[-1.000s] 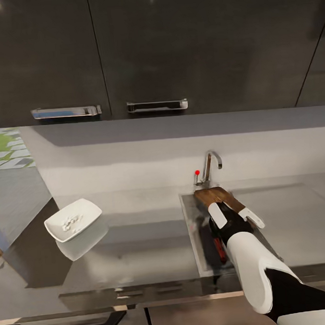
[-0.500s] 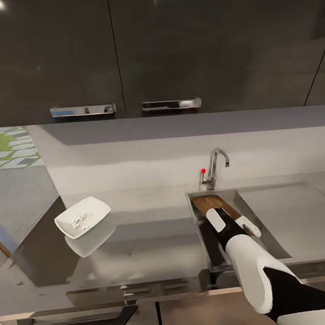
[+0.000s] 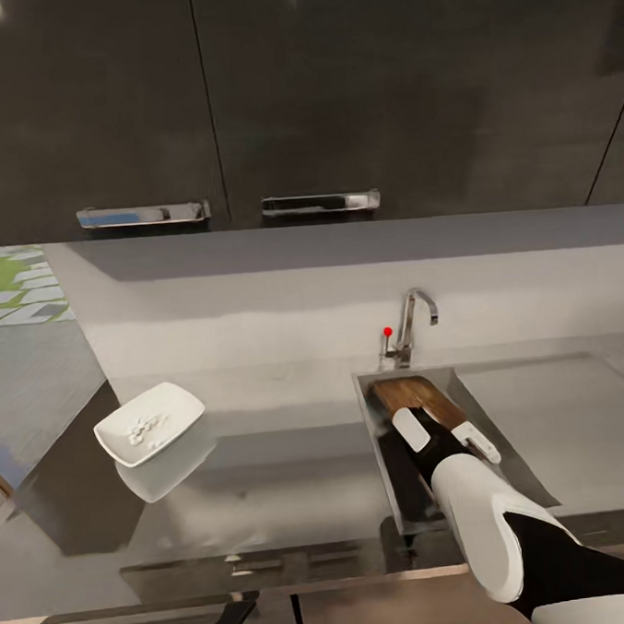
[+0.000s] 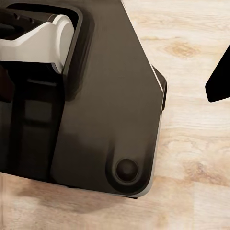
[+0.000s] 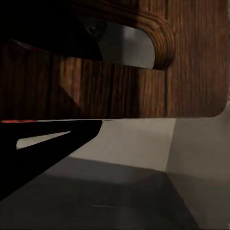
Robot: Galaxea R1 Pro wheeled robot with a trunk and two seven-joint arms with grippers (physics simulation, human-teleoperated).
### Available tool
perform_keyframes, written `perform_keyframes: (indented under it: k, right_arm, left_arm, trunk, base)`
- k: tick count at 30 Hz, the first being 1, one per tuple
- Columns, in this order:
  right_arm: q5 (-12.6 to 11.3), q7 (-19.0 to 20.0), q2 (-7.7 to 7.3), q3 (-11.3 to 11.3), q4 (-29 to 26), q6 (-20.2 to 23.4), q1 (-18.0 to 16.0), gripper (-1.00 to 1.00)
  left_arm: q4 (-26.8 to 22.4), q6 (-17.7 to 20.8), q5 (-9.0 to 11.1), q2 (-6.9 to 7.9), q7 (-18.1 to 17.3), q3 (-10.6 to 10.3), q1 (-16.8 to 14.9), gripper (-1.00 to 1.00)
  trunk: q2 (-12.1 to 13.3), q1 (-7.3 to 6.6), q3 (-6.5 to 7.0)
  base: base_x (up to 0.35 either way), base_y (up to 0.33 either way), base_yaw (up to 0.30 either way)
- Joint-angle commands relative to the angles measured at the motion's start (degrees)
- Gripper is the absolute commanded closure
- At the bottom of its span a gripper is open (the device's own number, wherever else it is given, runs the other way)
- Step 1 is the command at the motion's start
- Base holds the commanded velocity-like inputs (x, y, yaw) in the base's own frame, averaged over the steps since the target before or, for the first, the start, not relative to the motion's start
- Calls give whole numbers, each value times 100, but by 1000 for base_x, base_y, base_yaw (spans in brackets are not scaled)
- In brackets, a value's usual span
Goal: In the kitchen, take the Vidalia onion out of the sink, dice it on the chopping board with the paring knife, put the diced onion into the bowl on the countertop, then place both the paring knife and the chopping board into the sink.
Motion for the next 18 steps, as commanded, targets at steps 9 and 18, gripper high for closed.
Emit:
perform_keyframes:
  k: [9,18]
  right_arm:
    - [-6,-1,1,0,116,-166,24,100]
    - [-5,9,1,9,508,-506,28,100]
  left_arm:
    - [0,-14,56,6,4,-28,1,-100]
    - [1,-14,61,6,8,-29,2,-100]
  trunk:
    - [-8,3,-43]
    - [-8,3,-118]
  base:
    - [13,-8,54]
    - [0,0,145]
